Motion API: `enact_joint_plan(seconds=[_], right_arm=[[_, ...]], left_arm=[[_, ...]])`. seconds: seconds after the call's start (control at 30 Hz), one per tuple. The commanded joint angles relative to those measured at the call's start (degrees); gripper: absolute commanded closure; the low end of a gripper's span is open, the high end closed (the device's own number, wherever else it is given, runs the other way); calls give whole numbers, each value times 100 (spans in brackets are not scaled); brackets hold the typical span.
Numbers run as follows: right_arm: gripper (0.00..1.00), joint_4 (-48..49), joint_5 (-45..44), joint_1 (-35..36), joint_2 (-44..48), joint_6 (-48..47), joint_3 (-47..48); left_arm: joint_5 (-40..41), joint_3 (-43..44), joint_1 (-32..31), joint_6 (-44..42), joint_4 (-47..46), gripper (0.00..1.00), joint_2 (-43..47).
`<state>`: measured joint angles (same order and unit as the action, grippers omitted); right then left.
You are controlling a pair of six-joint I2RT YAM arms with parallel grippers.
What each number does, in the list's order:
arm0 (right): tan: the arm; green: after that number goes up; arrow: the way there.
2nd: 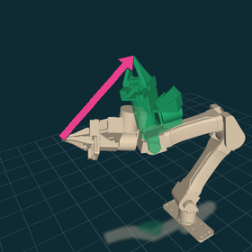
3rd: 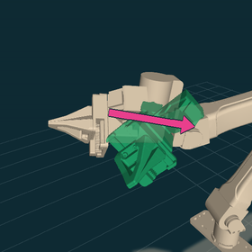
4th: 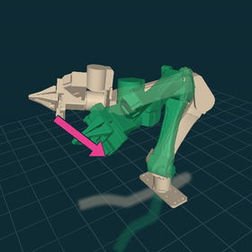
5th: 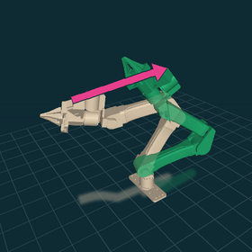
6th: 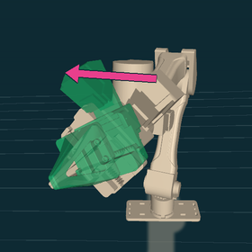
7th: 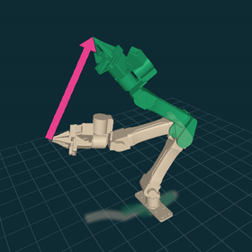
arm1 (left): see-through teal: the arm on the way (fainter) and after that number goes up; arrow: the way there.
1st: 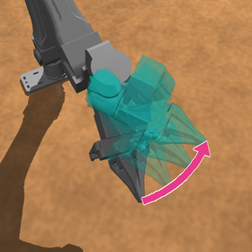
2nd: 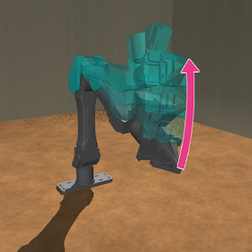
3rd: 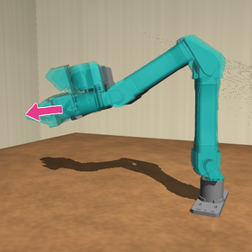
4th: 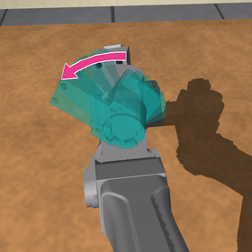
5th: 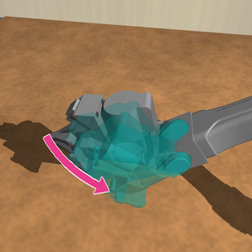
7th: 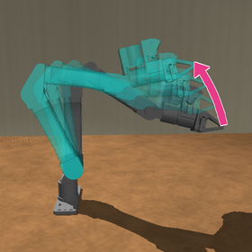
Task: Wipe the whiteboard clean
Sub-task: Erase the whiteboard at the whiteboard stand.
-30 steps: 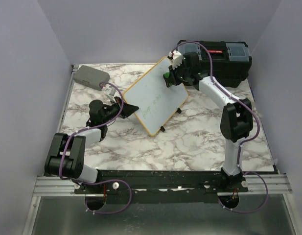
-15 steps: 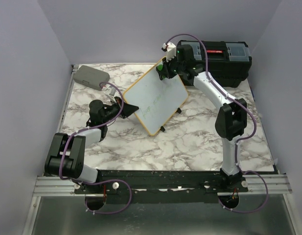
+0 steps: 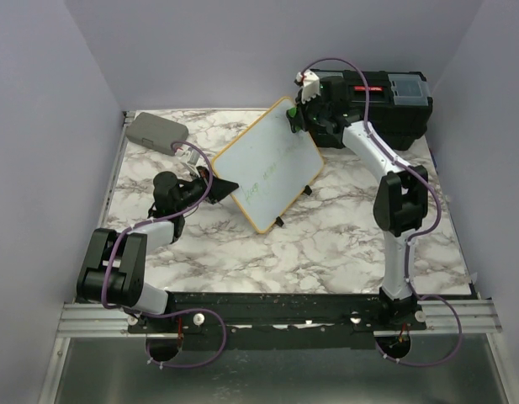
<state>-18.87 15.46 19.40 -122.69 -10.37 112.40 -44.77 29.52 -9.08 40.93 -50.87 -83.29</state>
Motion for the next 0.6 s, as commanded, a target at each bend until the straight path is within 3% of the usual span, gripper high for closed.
enact_joint_plan(seconds=[0.0, 0.33, 0.57], right_arm=[[99, -269, 796, 68, -14, -222, -371], [99, 13, 1362, 511, 531, -235, -1141], [99, 200, 270, 461, 388, -7, -615]], left_arm=[[-817, 60, -173, -314, -90, 100, -66], [-808, 73, -182, -322, -48, 100, -65], [-815, 71, -186, -358, 7, 100, -29]])
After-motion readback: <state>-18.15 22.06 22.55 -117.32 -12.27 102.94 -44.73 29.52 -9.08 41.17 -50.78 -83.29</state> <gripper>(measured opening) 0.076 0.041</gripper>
